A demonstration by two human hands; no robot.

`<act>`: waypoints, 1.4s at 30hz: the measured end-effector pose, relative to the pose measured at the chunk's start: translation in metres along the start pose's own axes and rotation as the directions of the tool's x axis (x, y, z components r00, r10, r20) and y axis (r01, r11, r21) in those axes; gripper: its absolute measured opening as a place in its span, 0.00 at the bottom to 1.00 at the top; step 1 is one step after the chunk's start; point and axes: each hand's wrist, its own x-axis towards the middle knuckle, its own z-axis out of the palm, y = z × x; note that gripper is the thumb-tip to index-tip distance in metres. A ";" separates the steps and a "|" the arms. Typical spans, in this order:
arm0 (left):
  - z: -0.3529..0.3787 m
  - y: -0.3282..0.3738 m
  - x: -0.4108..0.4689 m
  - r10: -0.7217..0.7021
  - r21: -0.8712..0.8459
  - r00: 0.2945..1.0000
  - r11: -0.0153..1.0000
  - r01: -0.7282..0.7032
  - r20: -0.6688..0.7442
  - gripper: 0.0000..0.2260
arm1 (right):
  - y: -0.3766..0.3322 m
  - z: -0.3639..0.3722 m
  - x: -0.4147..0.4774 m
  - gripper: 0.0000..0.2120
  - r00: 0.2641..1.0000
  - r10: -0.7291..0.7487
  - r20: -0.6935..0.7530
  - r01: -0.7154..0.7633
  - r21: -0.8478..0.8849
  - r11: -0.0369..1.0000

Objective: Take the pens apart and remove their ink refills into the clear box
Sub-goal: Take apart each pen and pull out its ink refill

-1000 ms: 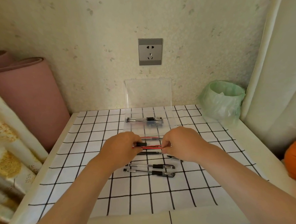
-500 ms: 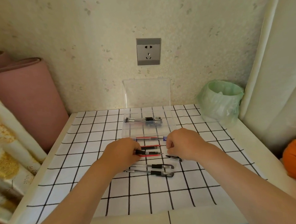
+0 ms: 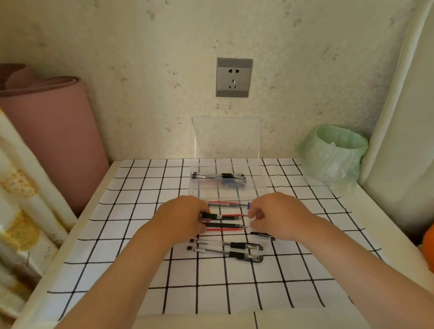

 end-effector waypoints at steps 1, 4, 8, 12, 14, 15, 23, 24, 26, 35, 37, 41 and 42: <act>-0.002 -0.003 0.000 -0.001 -0.014 1.000 1.000 0.001 -0.009 0.10 | -0.002 -0.003 0.000 0.09 0.999 -0.007 -0.040 0.007 0.010 1.000; -0.010 -0.010 -0.001 -0.010 -0.049 0.999 0.999 0.007 -0.047 0.11 | -0.011 -0.015 0.008 0.07 0.982 -0.023 -0.186 0.032 0.045 0.998; -0.015 -0.015 -0.003 -0.020 -0.079 0.997 0.997 0.014 -0.079 0.10 | -0.021 -0.025 0.041 0.09 0.984 -0.058 -0.168 0.051 -0.044 0.998; -0.017 -0.018 -0.008 -0.016 -0.118 0.996 0.993 0.005 -0.092 0.10 | -0.029 -0.027 0.080 0.08 0.999 -0.043 0.011 0.044 -0.156 0.987; -0.019 -0.019 -0.009 -0.012 -0.133 0.996 0.991 0.000 -0.092 0.10 | -0.033 -0.027 0.094 0.07 0.994 -0.038 0.101 0.054 -0.164 0.985; -0.020 -0.020 -0.009 -0.011 -0.134 0.996 0.991 -0.001 -0.087 0.10 | -0.035 -0.028 0.099 0.06 0.991 -0.039 0.131 0.060 -0.160 0.985; -0.025 -0.023 -0.013 -0.007 -0.123 0.997 0.992 -0.002 -0.077 0.11 | -0.046 -0.024 0.117 0.07 0.974 -0.011 0.227 0.068 -0.243 0.968; -0.025 -0.023 -0.013 -0.008 -0.120 0.997 0.993 -0.001 -0.075 0.11 | -0.047 -0.024 0.117 0.08 0.975 -0.013 0.221 0.072 -0.261 0.963; -0.025 -0.022 -0.013 -0.012 -0.114 0.997 0.993 0.004 -0.070 0.11 | -0.047 -0.023 0.116 0.08 0.978 -0.012 0.209 0.078 -0.310 0.947; -0.024 -0.019 -0.009 -0.041 -0.134 0.999 0.990 0.038 -0.015 0.10 | -0.041 -0.024 0.114 0.07 0.984 -0.042 0.175 0.100 -0.344 0.934; -0.023 -0.018 -0.007 -0.048 -0.161 0.999 0.986 0.048 0.004 0.10 | -0.041 -0.031 0.106 0.06 0.991 -0.062 0.122 0.097 -0.311 0.946; -0.021 -0.019 -0.006 -0.044 -0.173 0.999 0.984 0.045 0.007 0.10 | -0.042 -0.037 0.075 0.06 0.983 -0.141 -0.117 0.107 -0.256 0.961; -0.020 -0.019 -0.006 -0.040 -0.178 0.999 0.983 0.039 -0.001 0.09 | -0.042 -0.036 0.065 0.07 0.974 -0.151 -0.167 0.117 -0.198 0.973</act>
